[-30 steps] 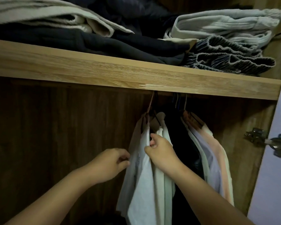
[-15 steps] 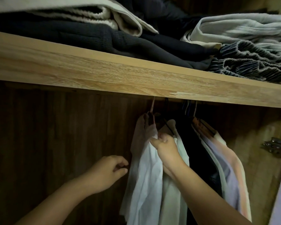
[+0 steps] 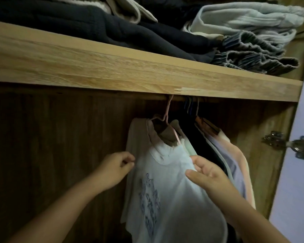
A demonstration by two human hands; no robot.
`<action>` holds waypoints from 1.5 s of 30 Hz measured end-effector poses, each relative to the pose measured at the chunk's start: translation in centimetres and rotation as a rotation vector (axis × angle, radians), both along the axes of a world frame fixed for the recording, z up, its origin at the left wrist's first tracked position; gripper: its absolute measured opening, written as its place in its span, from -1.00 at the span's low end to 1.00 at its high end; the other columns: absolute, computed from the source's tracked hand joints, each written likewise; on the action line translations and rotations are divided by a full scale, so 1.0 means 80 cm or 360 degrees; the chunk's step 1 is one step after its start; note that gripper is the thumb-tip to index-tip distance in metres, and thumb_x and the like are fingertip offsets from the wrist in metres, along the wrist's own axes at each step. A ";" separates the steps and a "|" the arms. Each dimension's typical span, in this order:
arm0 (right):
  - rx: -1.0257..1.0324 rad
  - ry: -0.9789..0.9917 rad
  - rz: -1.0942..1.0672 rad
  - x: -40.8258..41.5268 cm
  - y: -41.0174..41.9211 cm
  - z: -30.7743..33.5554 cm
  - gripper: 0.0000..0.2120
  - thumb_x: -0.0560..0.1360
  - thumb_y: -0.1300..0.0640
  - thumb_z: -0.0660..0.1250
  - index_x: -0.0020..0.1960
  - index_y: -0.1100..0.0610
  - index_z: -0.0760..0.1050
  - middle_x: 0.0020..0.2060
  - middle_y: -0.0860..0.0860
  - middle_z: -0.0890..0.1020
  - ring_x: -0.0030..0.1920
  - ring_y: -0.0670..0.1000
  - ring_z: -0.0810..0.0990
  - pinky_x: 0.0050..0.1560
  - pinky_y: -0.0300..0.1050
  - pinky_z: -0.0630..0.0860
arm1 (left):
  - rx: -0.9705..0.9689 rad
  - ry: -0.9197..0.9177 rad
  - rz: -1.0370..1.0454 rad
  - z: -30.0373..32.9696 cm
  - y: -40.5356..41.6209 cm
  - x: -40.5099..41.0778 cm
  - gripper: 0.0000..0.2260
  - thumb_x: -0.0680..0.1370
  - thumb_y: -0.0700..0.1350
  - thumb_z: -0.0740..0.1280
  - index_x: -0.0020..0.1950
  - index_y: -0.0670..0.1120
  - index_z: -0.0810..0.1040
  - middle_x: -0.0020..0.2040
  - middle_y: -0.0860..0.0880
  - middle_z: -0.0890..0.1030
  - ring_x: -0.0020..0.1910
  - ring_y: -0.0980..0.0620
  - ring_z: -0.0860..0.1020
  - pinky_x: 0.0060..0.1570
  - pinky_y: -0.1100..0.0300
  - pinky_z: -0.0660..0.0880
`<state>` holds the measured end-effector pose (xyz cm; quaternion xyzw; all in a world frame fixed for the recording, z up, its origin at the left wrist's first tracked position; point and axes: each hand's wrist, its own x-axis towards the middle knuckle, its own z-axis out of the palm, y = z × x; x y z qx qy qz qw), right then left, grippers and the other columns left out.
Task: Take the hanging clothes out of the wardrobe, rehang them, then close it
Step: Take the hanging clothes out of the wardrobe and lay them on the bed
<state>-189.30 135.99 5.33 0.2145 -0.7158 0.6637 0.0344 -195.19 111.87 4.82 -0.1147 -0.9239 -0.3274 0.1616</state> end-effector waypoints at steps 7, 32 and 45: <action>-0.0013 -0.0283 0.0002 0.074 0.083 -0.002 -0.68 0.31 0.23 0.34 0.02 0.35 0.50 -0.15 0.23 0.67 -0.17 0.12 0.65 -0.19 -0.15 0.60 | 0.0020 0.0280 0.0097 -0.002 0.055 -0.048 -0.53 0.60 -0.13 0.19 0.50 -0.09 0.16 0.43 -0.15 0.32 0.38 -0.15 0.33 0.34 0.01 0.30; 0.0992 -0.0229 -0.1540 0.474 0.348 -0.026 -0.90 0.44 0.09 0.40 -0.26 0.02 0.57 -0.46 0.00 0.45 -0.41 -0.13 0.39 -0.34 -0.27 0.32 | 0.0079 0.0640 -0.0694 -0.045 0.369 0.222 -0.81 0.49 -0.23 0.36 -0.32 -0.18 0.47 -0.36 -0.05 0.46 -0.31 -0.08 0.41 -0.29 0.09 0.23; 0.1200 -0.0101 -0.2782 0.676 0.372 -0.066 -0.71 0.40 0.01 0.42 -0.44 0.01 0.44 -0.45 -0.18 0.53 -0.37 -0.12 0.46 -0.40 -0.29 0.31 | 0.0243 0.0609 -0.1609 -0.058 0.552 0.330 -0.73 0.36 0.10 0.25 -0.40 -0.06 0.46 -0.40 0.03 0.48 -0.35 0.15 0.45 -0.35 0.25 0.25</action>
